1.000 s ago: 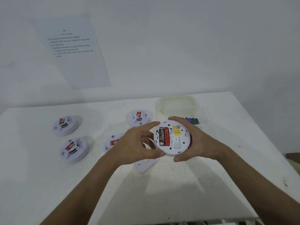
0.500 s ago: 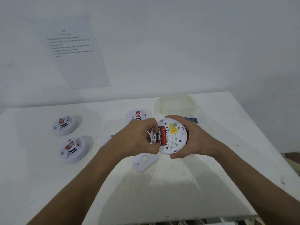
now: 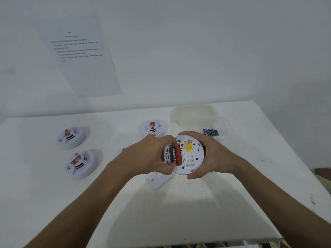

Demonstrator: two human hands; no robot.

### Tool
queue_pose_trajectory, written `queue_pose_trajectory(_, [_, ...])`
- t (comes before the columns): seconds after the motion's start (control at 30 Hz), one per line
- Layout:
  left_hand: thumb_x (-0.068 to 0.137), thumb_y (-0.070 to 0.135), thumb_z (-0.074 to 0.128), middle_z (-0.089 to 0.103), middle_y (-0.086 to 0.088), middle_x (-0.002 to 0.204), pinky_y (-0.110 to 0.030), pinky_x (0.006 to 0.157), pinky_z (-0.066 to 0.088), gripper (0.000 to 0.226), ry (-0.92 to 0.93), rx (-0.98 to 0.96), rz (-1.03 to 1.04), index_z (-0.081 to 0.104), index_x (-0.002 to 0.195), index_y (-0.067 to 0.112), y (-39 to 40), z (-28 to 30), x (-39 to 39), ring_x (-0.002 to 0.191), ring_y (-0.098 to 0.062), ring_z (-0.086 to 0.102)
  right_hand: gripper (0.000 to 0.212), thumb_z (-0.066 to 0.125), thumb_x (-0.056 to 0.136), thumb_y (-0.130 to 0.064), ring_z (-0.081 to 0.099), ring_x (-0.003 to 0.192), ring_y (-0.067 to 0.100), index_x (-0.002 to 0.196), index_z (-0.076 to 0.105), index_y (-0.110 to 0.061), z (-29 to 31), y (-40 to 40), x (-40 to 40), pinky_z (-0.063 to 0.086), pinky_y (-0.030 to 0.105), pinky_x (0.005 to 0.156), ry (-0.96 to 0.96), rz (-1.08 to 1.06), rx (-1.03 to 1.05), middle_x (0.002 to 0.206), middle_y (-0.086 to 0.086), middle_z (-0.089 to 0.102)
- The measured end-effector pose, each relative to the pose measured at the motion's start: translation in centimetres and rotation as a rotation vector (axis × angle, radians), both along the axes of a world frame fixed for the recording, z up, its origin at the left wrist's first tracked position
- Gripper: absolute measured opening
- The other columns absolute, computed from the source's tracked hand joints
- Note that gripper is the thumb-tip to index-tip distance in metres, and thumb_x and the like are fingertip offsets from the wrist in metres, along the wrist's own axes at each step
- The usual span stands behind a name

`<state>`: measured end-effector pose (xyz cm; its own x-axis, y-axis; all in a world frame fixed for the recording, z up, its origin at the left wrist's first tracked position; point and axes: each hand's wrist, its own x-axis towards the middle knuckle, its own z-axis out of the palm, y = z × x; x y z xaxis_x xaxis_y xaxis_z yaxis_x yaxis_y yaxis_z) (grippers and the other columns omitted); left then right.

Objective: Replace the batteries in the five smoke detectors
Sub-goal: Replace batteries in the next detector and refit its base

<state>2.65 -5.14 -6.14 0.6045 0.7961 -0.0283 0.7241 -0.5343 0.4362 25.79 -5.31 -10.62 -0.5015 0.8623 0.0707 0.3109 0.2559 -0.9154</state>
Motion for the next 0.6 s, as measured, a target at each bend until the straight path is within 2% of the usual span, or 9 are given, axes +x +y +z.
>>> queue_pose_trajectory(0.13, [0.079, 0.036, 0.075, 0.065, 0.004, 0.099, -0.021, 0.060, 0.056, 0.049, 0.075, 0.026, 0.000, 0.050, 0.118, 0.022, -0.1, 0.0, 0.3, 0.074, -0.012, 0.063, 0.096, 0.096, 0.051, -0.008, 0.063, 0.113, 0.012, 0.133, 0.053, -0.030, -0.1, 0.2, 0.1, 0.053, 0.018, 0.088, -0.004, 0.012, 0.005, 0.119, -0.015, 0.065])
queue_pose_trajectory(0.23, [0.083, 0.036, 0.071, 0.065, 0.005, 0.091, -0.018, 0.053, 0.046, 0.039, 0.132, 0.061, -0.028, 0.046, 0.111, 0.024, -0.3, -0.1, 0.5, 0.073, -0.015, 0.063, 0.094, 0.096, 0.052, -0.011, 0.062, 0.113, 0.009, 0.130, 0.052, -0.039, 0.2, 0.3, 0.2, 0.053, 0.016, 0.089, -0.036, 0.025, 0.018, 0.118, -0.020, 0.064])
queue_pose_trajectory(0.3, [0.085, 0.037, 0.068, 0.066, 0.002, 0.093, -0.015, 0.051, 0.043, 0.037, 0.158, 0.081, -0.036, 0.043, 0.110, 0.025, -0.4, -0.2, 0.6, 0.073, -0.015, 0.063, 0.094, 0.096, 0.052, -0.012, 0.062, 0.113, 0.010, 0.131, 0.052, -0.037, 0.3, 0.5, 0.3, 0.053, 0.017, 0.088, -0.040, 0.034, 0.012, 0.118, -0.019, 0.064])
queue_pose_trajectory(0.47, [0.090, 0.041, 0.060, 0.067, -0.003, 0.097, -0.009, 0.049, 0.033, 0.057, 0.167, 0.191, -0.070, 0.036, 0.138, 0.023, -0.4, -1.1, 0.5, 0.068, -0.014, 0.059, 0.095, 0.096, 0.052, -0.011, 0.061, 0.116, 0.015, 0.134, 0.053, -0.031, 0.3, 0.9, 0.4, 0.055, 0.023, 0.090, -0.032, 0.043, 0.016, 0.121, -0.012, 0.064])
queue_pose_trajectory(0.6, [0.093, 0.040, 0.055, 0.066, -0.003, 0.101, -0.011, 0.047, 0.027, 0.058, 0.184, 0.243, -0.104, 0.030, 0.143, 0.026, -0.4, -1.9, 0.5, 0.056, -0.008, 0.043, 0.093, 0.095, 0.053, -0.010, 0.061, 0.116, 0.016, 0.135, 0.053, -0.027, 0.1, 1.2, 0.6, 0.056, 0.026, 0.091, -0.031, 0.042, 0.012, 0.120, -0.012, 0.064])
